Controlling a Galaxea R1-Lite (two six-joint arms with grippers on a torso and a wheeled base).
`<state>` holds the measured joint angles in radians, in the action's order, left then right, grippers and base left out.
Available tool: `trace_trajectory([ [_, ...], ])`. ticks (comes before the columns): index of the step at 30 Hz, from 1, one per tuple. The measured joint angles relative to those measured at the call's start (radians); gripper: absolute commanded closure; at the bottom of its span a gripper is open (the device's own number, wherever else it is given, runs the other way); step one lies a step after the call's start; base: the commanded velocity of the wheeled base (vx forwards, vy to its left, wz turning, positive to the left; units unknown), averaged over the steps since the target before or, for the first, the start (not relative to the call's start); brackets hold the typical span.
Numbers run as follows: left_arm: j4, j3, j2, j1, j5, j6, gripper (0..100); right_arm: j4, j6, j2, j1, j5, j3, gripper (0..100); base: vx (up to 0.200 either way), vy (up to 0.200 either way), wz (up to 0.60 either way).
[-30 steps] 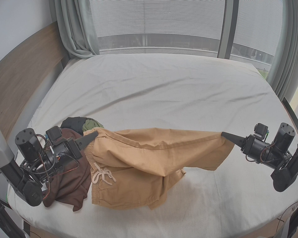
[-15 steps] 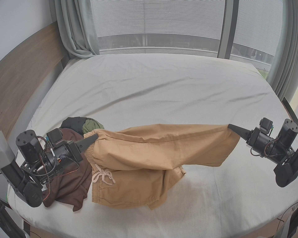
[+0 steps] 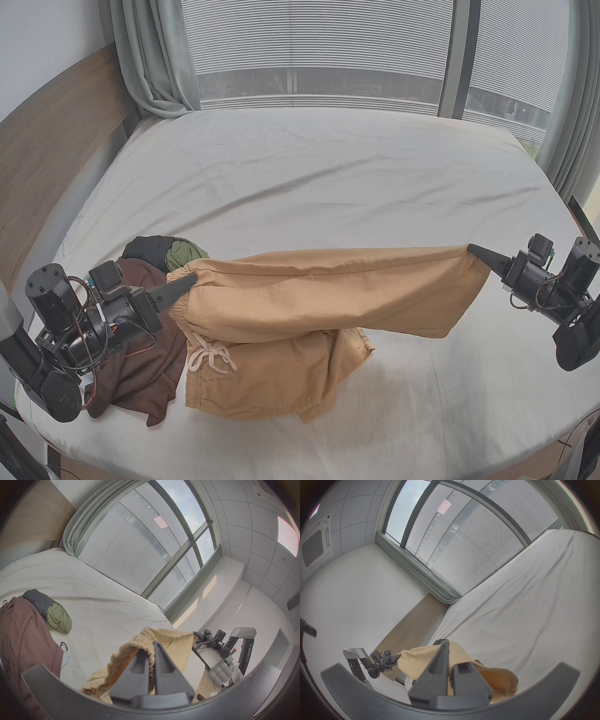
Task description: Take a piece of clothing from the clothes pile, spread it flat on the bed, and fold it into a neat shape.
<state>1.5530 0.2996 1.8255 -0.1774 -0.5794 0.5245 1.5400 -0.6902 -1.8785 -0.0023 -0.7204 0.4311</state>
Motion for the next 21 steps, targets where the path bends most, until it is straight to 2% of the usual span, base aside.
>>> trace_trajectory([
  [21,0.0,0.047,0.005,0.038,0.005,-0.019,100,0.001,0.005,-0.034,0.006,0.001,0.001,100,0.0,0.0,0.0],
])
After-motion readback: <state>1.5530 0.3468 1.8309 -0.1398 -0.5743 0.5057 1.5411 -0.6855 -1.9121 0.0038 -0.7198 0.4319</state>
